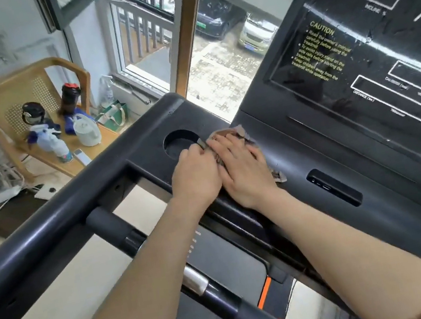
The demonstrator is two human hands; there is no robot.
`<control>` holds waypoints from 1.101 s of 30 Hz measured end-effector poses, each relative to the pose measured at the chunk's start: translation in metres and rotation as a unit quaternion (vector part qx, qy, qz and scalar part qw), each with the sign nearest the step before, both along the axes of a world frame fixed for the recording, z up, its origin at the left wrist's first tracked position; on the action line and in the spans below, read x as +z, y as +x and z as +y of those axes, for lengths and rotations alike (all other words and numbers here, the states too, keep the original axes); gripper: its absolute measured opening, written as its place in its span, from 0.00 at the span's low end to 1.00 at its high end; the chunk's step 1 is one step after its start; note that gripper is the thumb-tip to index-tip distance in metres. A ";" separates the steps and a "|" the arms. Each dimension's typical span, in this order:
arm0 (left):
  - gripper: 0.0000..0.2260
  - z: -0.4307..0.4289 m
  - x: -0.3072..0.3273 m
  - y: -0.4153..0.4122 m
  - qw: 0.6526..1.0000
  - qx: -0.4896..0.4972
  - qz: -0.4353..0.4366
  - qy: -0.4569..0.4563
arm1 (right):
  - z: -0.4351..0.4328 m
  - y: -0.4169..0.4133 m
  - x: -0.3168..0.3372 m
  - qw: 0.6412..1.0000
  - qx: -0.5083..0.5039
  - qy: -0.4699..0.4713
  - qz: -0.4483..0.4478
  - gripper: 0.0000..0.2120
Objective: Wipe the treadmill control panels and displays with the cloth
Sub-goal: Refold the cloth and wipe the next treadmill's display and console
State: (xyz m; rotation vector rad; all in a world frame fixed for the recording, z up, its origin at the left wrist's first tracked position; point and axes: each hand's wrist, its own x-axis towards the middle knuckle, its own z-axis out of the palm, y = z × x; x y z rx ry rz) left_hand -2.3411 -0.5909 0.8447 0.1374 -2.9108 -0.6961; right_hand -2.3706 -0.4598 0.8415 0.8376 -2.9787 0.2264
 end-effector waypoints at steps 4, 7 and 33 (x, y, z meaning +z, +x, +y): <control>0.15 0.005 0.003 -0.039 1.000 -0.024 -0.011 0.012 | -0.005 -0.020 0.004 1.000 -0.019 -0.008 -0.001 0.23; 0.12 0.002 -0.003 -0.019 1.000 -0.024 0.000 0.010 | 0.003 0.002 0.004 0.997 -0.036 -0.046 -0.047 0.23; 0.12 0.192 0.041 0.043 0.986 -0.125 -0.070 -0.088 | 0.191 0.092 0.007 0.991 -0.099 -0.068 -0.056 0.33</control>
